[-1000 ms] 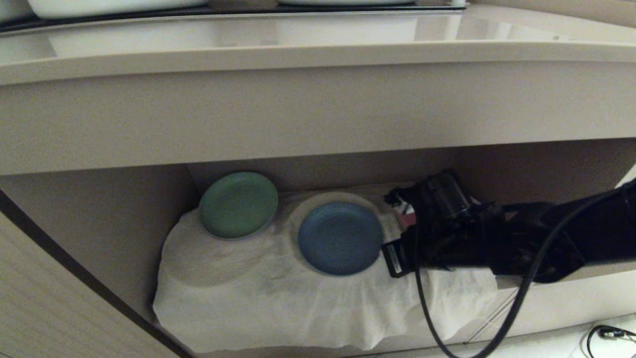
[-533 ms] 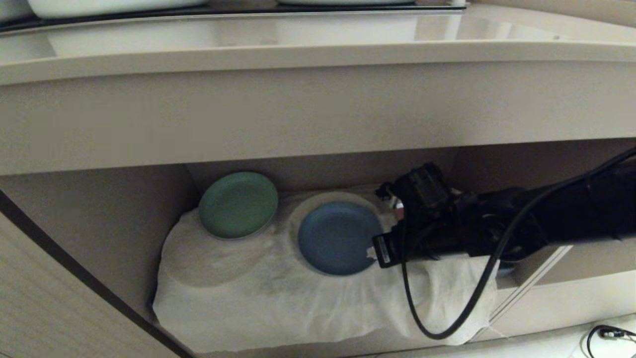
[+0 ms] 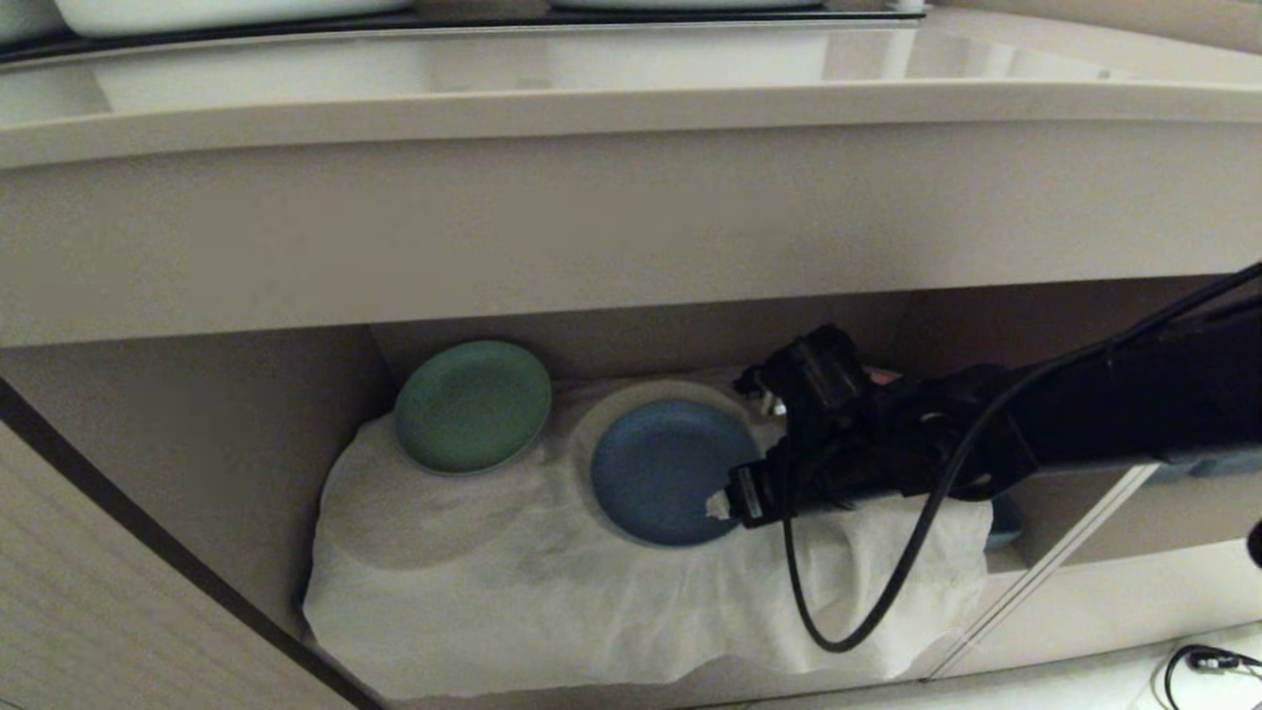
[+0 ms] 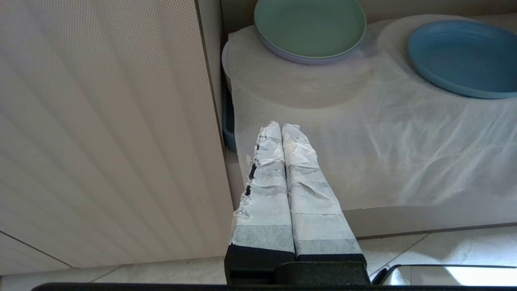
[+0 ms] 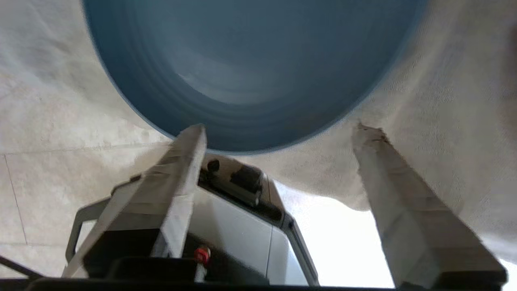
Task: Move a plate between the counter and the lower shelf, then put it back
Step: Pick up the plate in the cupboard
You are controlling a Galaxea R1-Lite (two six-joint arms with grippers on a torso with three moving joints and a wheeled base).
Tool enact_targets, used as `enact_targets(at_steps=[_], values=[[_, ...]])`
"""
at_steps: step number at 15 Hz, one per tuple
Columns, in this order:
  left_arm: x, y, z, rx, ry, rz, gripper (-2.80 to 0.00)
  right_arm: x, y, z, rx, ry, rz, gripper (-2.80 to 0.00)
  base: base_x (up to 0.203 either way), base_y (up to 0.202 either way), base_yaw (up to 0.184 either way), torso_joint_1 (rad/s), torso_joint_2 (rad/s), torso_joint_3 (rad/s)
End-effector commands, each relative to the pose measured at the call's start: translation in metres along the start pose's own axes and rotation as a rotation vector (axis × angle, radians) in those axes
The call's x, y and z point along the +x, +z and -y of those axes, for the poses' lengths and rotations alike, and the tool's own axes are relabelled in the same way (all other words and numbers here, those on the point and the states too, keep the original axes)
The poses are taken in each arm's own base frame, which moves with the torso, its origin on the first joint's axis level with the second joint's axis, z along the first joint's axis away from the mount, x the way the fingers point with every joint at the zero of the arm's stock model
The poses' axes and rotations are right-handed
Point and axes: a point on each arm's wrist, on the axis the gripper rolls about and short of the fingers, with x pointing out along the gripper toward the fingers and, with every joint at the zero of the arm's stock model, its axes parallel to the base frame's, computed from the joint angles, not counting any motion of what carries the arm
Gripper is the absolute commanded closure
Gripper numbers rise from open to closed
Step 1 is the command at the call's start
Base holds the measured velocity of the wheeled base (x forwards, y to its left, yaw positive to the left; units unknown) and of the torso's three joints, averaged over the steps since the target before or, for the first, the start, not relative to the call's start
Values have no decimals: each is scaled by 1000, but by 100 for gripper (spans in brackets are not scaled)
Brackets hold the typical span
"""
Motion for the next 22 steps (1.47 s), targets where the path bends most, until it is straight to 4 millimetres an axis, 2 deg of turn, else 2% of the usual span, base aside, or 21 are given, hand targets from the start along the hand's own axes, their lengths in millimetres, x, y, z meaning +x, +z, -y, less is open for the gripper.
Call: enact_targets(at_steps=[1, 5, 8, 14, 22], values=[[0, 0, 0, -1, 0, 0, 0, 1, 4, 0, 5, -5, -18, -280, 0, 0, 0, 0, 0, 0], [0, 0, 0, -1, 0, 0, 0, 8, 11, 0, 16, -12, -26, -280, 0, 0, 0, 0, 0, 0], [0, 0, 0, -1, 0, 0, 0, 21, 12, 1, 28, -94, -20, -280, 0, 0, 0, 0, 0, 0], [0, 0, 0, 0, 0, 0, 0, 31, 29, -3, 87, -98, -12, -280, 0, 0, 0, 0, 0, 0], [0, 0, 0, 0, 1, 0, 0, 43, 28, -4, 94, -100, -24, -280, 0, 0, 0, 0, 0, 0]])
